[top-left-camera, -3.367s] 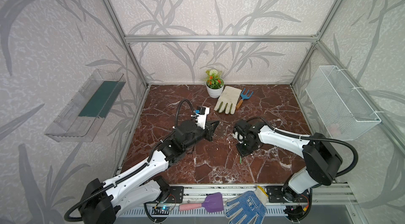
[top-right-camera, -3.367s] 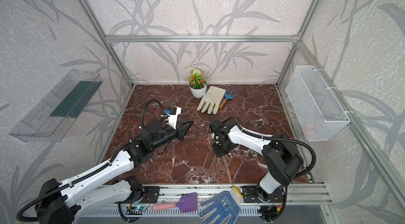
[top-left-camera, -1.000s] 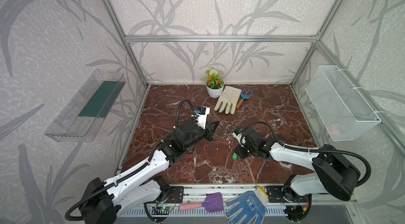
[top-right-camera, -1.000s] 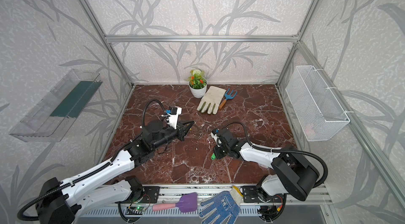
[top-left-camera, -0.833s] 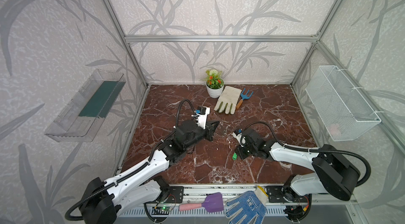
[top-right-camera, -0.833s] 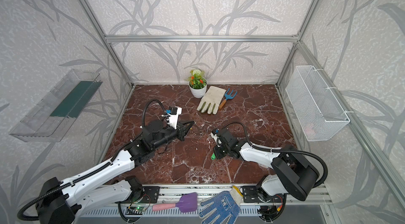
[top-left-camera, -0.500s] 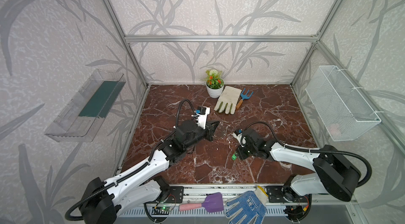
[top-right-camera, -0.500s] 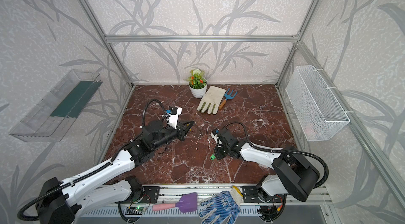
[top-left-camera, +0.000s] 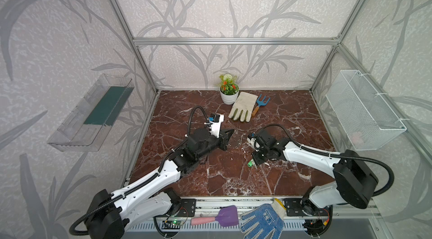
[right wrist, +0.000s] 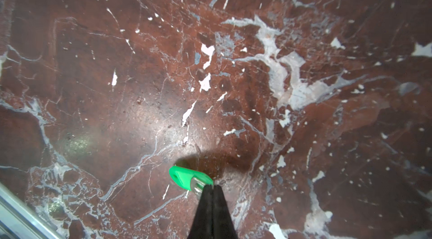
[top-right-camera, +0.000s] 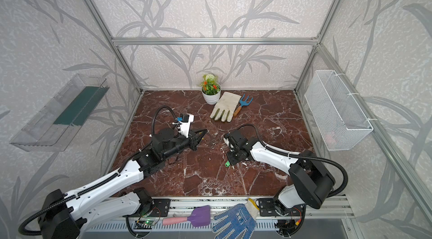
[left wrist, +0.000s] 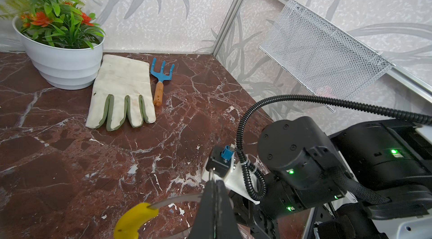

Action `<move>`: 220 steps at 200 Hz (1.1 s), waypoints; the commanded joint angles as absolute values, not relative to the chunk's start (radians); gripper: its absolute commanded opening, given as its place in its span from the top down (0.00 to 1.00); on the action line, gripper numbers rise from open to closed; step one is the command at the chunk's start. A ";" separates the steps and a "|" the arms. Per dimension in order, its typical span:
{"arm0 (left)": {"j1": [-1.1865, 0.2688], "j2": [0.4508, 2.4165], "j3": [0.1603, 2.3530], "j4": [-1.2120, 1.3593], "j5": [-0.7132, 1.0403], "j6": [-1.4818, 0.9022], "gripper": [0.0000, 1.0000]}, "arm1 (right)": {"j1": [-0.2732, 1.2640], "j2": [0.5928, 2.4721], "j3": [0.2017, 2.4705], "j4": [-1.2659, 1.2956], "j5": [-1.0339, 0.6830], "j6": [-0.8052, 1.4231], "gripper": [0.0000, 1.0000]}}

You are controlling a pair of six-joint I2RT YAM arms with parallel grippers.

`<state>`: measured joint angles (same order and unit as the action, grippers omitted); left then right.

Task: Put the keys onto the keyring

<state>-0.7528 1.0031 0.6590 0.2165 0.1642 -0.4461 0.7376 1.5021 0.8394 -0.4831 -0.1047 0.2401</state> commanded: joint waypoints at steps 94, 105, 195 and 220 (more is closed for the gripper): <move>-0.756 0.992 0.656 0.242 0.182 -0.451 1.00 | 0.733 1.700 1.045 -0.859 -0.138 0.164 1.00; -0.757 0.992 0.657 0.242 0.182 -0.451 1.00 | 0.734 1.745 1.070 -0.888 -0.138 0.154 1.00; -0.757 0.998 0.656 0.244 0.183 -0.453 1.00 | 0.727 1.777 1.140 -0.941 -0.144 0.147 0.81; -0.757 0.998 0.657 0.245 0.184 -0.456 1.00 | 0.714 1.677 1.087 -0.866 -0.179 0.178 0.77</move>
<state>-0.7528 1.0031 0.6590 0.2169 0.1776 -0.4473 0.7284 1.7844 1.1263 -0.9031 -0.1429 0.1501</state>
